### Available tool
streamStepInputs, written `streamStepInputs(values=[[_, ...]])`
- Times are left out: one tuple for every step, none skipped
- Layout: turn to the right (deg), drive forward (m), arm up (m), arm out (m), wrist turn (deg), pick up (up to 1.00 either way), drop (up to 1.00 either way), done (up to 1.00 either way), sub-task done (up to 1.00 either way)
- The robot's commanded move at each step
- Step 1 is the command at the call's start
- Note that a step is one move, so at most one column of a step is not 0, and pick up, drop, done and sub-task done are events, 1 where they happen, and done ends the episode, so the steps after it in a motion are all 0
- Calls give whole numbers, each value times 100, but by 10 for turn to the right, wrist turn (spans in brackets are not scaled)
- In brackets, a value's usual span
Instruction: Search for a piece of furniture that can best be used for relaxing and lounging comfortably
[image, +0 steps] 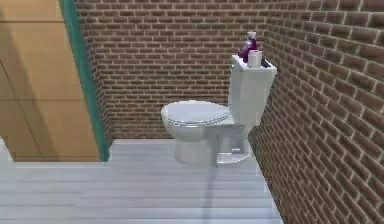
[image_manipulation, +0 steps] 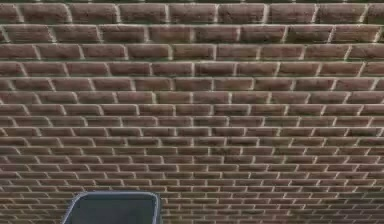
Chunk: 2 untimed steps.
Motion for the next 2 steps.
streamStepInputs(values=[[-450, 0, 0, 0, 0, 0, 0, 0, 0], [-150, 0, 0, 0, 0, 0, 0, 0, 0]])
